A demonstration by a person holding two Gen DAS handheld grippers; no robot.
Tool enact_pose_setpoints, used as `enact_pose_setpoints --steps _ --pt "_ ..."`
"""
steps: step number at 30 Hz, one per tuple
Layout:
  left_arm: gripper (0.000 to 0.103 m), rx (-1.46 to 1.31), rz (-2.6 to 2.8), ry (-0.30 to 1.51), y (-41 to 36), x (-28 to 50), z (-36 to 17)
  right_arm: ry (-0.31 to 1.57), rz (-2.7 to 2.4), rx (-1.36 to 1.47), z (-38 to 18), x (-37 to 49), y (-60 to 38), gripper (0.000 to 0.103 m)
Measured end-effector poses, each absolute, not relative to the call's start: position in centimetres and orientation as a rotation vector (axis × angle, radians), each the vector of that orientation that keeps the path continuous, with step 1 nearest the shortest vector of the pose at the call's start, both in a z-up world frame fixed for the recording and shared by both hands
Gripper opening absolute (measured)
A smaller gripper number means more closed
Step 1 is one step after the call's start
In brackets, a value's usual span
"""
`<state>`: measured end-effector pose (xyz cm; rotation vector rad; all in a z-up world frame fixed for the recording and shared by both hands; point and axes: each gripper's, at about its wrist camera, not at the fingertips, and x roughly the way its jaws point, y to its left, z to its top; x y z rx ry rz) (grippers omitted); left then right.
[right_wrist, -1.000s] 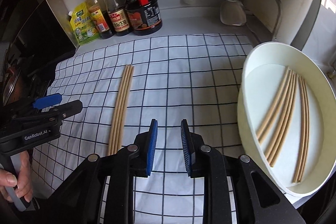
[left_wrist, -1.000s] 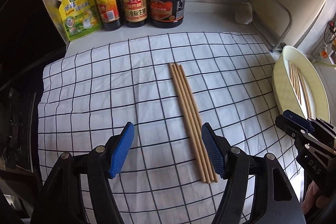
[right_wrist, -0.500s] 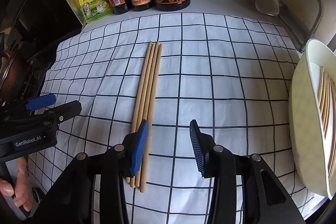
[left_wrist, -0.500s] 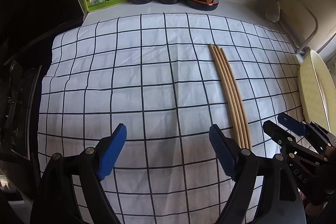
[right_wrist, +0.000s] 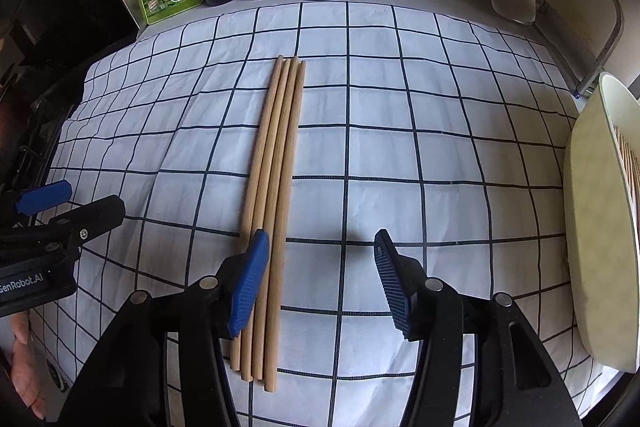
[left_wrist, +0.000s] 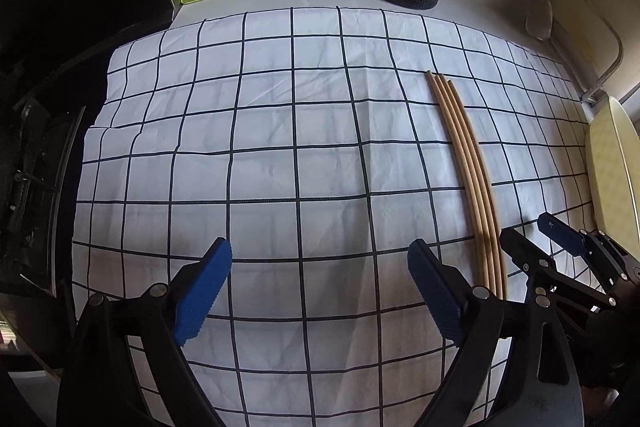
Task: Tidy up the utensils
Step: 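Move both open tools back over the chopstick row on the cloth, then push a chopstick out from the row with the right tool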
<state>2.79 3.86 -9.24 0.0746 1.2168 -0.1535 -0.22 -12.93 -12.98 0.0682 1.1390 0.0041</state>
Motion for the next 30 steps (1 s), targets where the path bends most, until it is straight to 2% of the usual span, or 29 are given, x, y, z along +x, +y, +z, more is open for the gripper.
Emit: enact_pose_setpoints --steps 21,30 --pt "0.088 0.074 -0.193 1.208 2.7 3.1 -9.0 1.161 -0.009 -0.013 -13.7 -0.4 -12.4 0.054" --pt "0.088 0.083 -0.241 1.196 -0.1 3.0 -9.1 1.148 -0.027 -0.007 -13.6 -0.4 -14.2 0.054"
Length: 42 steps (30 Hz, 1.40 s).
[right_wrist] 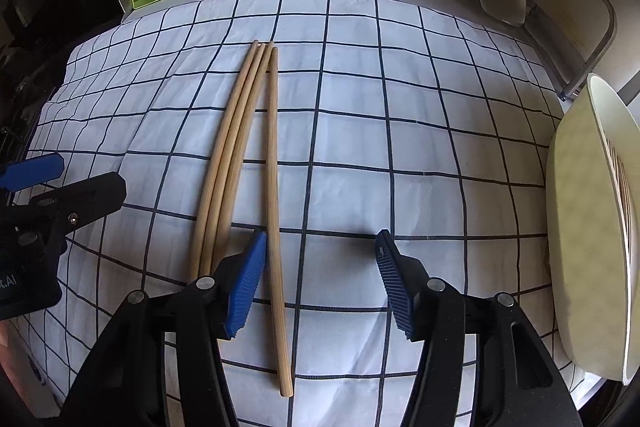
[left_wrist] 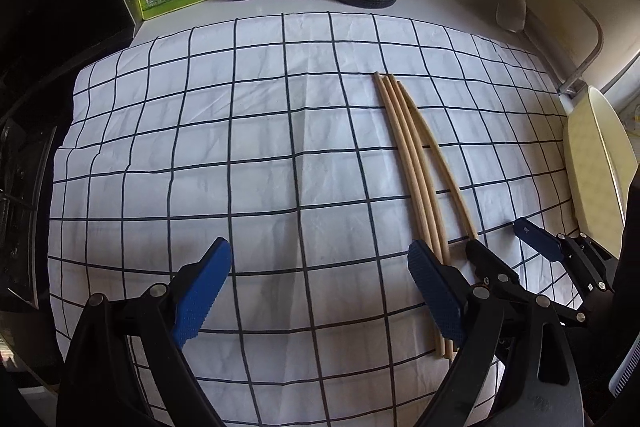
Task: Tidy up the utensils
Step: 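Push a chopstick out from the row with the right tool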
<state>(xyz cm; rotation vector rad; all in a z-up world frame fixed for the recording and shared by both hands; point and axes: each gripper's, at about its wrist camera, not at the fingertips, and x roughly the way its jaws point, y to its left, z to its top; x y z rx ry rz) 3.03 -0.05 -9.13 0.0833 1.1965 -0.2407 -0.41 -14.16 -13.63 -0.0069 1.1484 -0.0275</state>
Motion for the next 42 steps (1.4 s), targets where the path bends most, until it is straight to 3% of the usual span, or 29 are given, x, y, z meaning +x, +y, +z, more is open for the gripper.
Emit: enact_pose_setpoints --steps 28,42 --pt "0.090 0.125 -0.211 1.222 -3.5 2.4 -12.1 1.111 -0.030 0.043 -13.2 -1.8 -18.7 0.054" --pt "0.097 0.147 -0.187 1.206 -3.4 2.3 -12.4 1.116 -0.022 0.043 -13.4 -1.8 -18.3 0.054"
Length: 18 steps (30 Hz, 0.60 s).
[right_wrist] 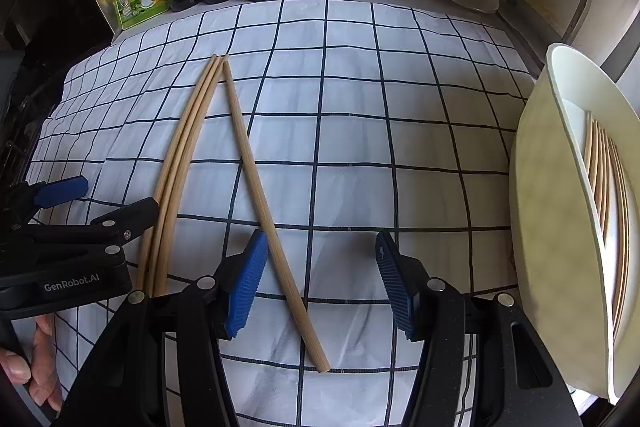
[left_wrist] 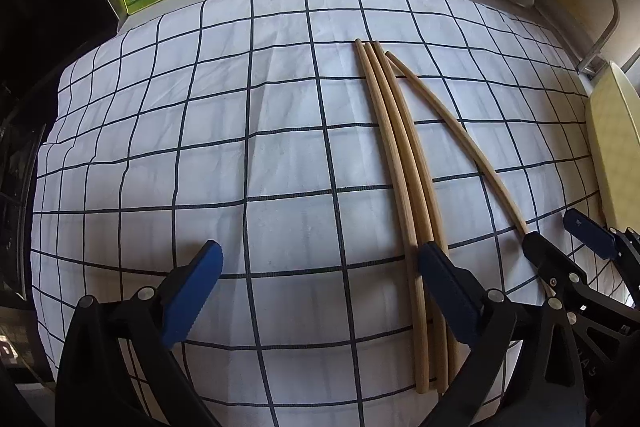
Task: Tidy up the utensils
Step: 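Push a chopstick out from the row with the right tool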
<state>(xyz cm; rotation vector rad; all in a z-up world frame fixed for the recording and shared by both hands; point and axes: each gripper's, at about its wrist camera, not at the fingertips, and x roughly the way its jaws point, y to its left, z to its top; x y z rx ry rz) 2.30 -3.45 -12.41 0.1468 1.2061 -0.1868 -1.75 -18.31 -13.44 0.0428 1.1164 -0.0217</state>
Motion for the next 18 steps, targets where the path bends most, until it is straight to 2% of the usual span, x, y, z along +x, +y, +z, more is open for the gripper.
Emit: enact_pose_setpoints --steps 18 --pt "0.098 0.153 -0.135 1.212 -1.6 5.0 -12.9 1.102 0.017 -0.006 -13.9 0.0 -17.0 0.054"
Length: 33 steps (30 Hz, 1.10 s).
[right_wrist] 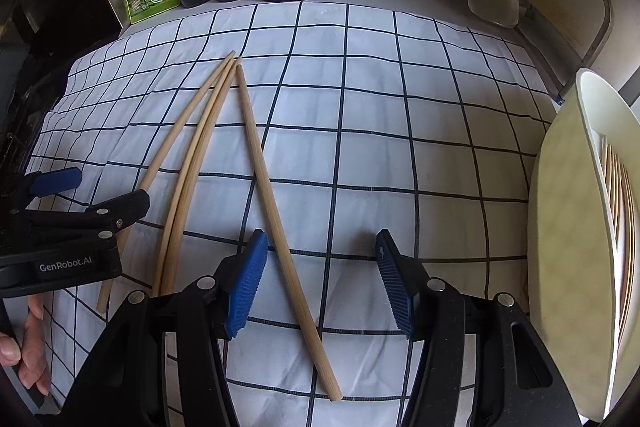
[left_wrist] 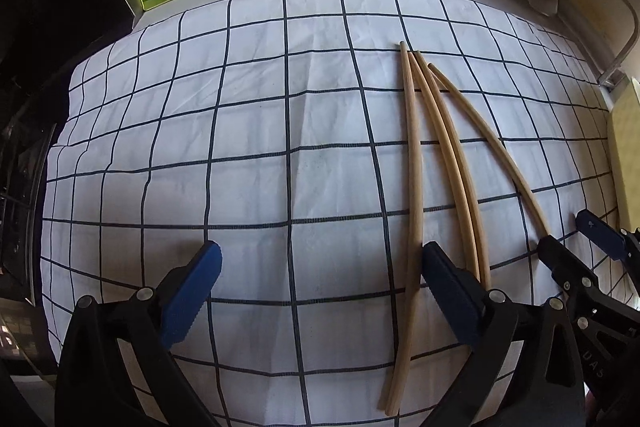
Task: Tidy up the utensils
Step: 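Push a chopstick out from the row with the right tool, then grasp a chopstick with the left tool while the right tool grasps another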
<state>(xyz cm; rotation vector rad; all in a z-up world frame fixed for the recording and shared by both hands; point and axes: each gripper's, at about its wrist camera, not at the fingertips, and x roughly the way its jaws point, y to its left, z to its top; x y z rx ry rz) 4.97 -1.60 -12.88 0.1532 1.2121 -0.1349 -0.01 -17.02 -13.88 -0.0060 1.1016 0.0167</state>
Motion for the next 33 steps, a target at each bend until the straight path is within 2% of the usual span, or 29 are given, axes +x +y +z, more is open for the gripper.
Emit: enact_pose_setpoints --steps 9,12,15,17,18,19,21,33 --pt "0.096 0.166 -0.153 1.192 -3.0 7.6 -12.8 1.070 0.046 -0.047 -14.0 0.6 -16.3 0.051" --pt "0.081 0.159 -0.192 1.179 -3.4 7.4 -12.5 1.065 0.072 -0.067 -13.9 0.5 -15.9 0.041" --pt "0.062 0.163 -0.225 1.171 -3.8 6.9 -12.1 1.070 0.096 -0.077 -13.8 0.5 -15.4 0.029" --pt "0.038 0.184 -0.265 1.161 -4.3 6.5 -11.9 1.075 0.102 -0.073 -13.8 0.6 -15.2 0.024" --pt "0.031 0.190 -0.278 1.160 -4.5 6.1 -11.8 1.076 0.101 -0.068 -13.8 0.7 -15.2 0.020" --pt "0.019 0.193 -0.287 1.164 -4.6 6.0 -11.8 1.078 0.099 -0.064 -13.8 0.7 -15.2 0.014" --pt "0.008 0.186 -0.292 1.179 -4.6 5.9 -11.8 1.084 0.101 -0.038 -13.7 0.7 -15.4 0.008" --pt "0.007 0.140 -0.310 1.213 -2.1 2.6 -9.7 1.050 0.112 0.186 -10.7 -2.4 -16.8 0.006"
